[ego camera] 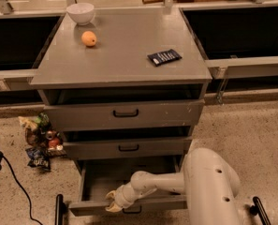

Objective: Open bottom drawer

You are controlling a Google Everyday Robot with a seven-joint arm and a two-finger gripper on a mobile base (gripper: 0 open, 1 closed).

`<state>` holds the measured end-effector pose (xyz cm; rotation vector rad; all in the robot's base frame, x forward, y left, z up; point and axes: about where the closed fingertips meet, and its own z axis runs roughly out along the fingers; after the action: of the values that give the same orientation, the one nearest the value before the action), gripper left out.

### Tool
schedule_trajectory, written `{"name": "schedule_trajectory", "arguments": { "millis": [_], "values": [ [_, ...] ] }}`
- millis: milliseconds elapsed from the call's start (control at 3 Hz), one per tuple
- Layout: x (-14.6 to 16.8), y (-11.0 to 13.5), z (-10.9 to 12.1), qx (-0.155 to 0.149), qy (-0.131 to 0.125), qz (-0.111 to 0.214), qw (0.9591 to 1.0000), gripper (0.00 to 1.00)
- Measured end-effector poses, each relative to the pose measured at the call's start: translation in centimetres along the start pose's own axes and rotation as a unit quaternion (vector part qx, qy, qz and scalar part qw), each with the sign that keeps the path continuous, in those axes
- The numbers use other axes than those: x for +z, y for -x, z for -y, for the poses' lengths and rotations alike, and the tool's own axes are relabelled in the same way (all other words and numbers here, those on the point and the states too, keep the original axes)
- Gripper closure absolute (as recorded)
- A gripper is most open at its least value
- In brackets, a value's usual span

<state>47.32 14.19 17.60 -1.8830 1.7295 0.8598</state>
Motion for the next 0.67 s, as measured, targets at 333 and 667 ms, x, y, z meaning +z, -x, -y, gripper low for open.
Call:
{"name": "schedule_trajectory", "arguments": {
  "millis": [333,667],
  "values": [
    [0.0,0.0,0.0,0.0,0.0,0.0,1.0,0.34],
    [-0.3,0.39,-0.43,-0.012,0.007,0.013,0.9998,0.11]
  ]
}}
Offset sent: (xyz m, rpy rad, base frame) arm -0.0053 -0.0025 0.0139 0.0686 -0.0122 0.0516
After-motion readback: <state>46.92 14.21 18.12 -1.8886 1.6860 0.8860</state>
